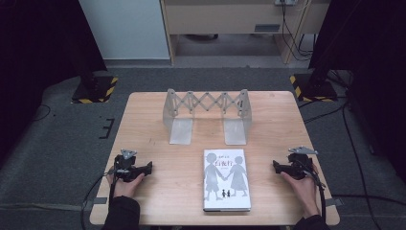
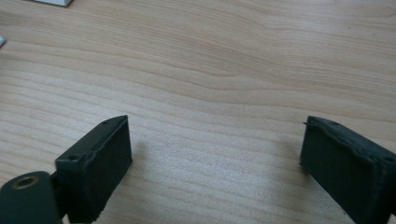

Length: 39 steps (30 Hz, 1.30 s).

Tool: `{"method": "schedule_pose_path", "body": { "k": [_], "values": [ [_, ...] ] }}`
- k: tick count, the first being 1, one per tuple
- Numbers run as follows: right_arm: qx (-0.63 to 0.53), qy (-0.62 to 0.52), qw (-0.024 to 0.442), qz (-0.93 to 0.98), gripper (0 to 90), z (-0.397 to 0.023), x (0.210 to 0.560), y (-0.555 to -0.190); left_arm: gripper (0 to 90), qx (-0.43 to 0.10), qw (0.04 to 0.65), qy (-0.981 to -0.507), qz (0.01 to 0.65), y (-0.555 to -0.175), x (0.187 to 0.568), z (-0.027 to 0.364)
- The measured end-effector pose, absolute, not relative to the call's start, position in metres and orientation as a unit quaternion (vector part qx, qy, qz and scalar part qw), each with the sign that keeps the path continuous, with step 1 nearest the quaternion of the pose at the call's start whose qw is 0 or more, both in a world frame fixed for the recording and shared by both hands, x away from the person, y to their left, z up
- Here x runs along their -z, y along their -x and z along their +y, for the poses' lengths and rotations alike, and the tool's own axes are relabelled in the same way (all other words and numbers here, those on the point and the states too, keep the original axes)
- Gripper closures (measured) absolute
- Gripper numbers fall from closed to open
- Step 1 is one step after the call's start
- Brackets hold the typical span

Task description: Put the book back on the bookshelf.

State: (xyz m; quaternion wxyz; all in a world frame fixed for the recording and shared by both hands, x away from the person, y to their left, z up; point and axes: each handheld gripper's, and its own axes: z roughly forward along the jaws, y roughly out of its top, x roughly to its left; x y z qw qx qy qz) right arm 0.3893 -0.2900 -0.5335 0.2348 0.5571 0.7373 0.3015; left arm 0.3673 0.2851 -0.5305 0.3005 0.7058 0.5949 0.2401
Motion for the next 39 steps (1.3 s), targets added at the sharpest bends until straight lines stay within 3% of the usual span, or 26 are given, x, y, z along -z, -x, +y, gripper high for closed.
{"method": "schedule_pose_path", "body": {
  "k": [19,39],
  "values": [
    [-0.407,-0.538,0.189,0.713,12.2,-0.280,0.500,-0.367,13.4,-0.240,0.366,-0.715,0.546,-0.350,0.508,0.247],
    [-0.416,-0.496,0.173,0.742,13.4,-0.251,0.492,-0.358,14.4,-0.217,0.395,-0.736,0.506,-0.338,0.499,0.216]
  ]
}}
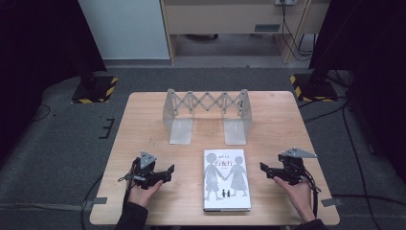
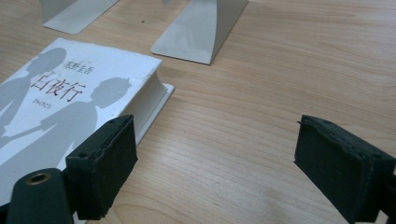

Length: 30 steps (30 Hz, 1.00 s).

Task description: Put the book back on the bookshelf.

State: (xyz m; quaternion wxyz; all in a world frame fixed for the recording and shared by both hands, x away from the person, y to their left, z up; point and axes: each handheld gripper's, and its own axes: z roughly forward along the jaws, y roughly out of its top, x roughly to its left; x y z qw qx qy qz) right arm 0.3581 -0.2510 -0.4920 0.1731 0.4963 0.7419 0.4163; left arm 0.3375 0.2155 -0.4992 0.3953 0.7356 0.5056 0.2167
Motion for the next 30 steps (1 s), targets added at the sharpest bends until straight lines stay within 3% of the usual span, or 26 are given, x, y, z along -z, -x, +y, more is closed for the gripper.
{"method": "schedule_pose_path", "body": {
  "k": [30],
  "values": [
    [-0.434,-0.470,0.130,0.758,19.3,-0.218,0.498,-0.355,16.2,-0.192,0.416,-0.765,0.452,-0.330,0.502,0.177]
  ]
}}
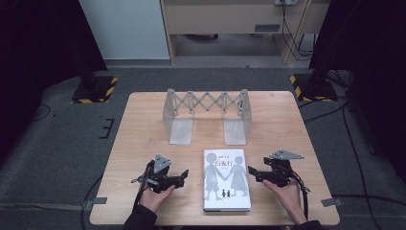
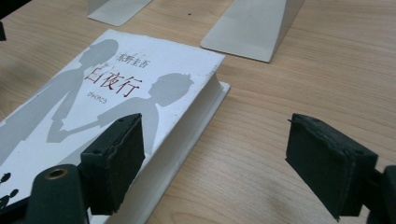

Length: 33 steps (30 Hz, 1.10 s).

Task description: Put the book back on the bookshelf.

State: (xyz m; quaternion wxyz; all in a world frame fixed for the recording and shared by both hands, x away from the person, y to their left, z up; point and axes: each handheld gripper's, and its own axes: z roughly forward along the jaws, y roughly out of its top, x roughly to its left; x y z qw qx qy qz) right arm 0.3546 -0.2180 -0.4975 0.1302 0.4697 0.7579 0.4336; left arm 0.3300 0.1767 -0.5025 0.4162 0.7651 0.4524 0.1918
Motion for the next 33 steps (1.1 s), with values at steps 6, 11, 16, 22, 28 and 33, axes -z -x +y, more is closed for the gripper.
{"method": "schedule_pose_path", "body": {
  "k": [6,11,16,22,28,33],
  "values": [
    [-0.440,-0.469,0.124,0.756,19.8,-0.214,0.500,-0.354,16.4,-0.182,0.421,-0.769,0.445,-0.329,0.504,0.168],
    [-0.438,-0.467,0.121,0.759,19.9,-0.210,0.502,-0.354,16.4,-0.175,0.423,-0.772,0.440,-0.328,0.505,0.160],
    [-0.440,-0.461,0.115,0.762,21.1,-0.204,0.504,-0.354,16.3,-0.166,0.424,-0.776,0.436,-0.326,0.506,0.150],
    [-0.443,-0.455,0.100,0.766,24.2,-0.199,0.506,-0.354,16.4,-0.153,0.425,-0.779,0.434,-0.324,0.508,0.142],
    [-0.441,-0.445,0.077,0.775,27.4,-0.192,0.510,-0.354,17.5,-0.143,0.425,-0.785,0.428,-0.323,0.509,0.132],
    [-0.441,-0.442,0.067,0.778,28.0,-0.190,0.512,-0.355,19.4,-0.140,0.426,-0.787,0.424,-0.321,0.511,0.126]
  ]
}}
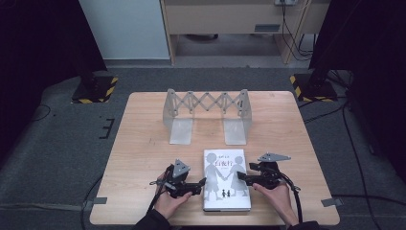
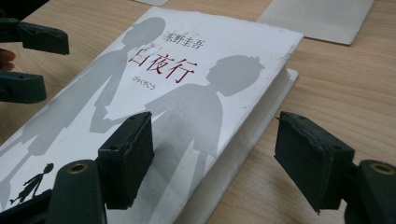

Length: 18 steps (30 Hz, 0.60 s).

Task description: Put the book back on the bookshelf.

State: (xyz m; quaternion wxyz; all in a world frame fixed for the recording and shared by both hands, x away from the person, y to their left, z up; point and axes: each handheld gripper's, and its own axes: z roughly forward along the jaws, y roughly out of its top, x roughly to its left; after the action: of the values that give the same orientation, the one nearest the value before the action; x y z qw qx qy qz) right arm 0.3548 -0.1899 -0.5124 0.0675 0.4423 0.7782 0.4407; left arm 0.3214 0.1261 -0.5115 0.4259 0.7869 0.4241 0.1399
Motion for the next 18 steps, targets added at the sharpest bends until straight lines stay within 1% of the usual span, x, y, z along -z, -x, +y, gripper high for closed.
{"method": "schedule_pose_path", "body": {
  "k": [6,11,13,18],
  "values": [
    [-0.446,-0.440,0.061,0.777,29.0,-0.1871,0.5146,-0.3545,19.0,-0.138,0.428,-0.789,0.418,-0.3201,0.5125,0.1225],
    [-0.461,-0.449,0.043,0.764,29.3,-0.1856,0.5197,-0.3549,17.5,-0.146,0.429,-0.793,0.407,-0.3191,0.5131,0.1170],
    [-0.463,-0.447,0.042,0.764,29.1,-0.1845,0.5207,-0.3553,17.0,-0.146,0.431,-0.793,0.405,-0.3189,0.5134,0.1156],
    [-0.468,-0.445,0.041,0.763,28.3,-0.1813,0.5213,-0.3557,13.6,-0.153,0.432,-0.792,0.403,-0.3191,0.5146,0.1145]
  ]
}}
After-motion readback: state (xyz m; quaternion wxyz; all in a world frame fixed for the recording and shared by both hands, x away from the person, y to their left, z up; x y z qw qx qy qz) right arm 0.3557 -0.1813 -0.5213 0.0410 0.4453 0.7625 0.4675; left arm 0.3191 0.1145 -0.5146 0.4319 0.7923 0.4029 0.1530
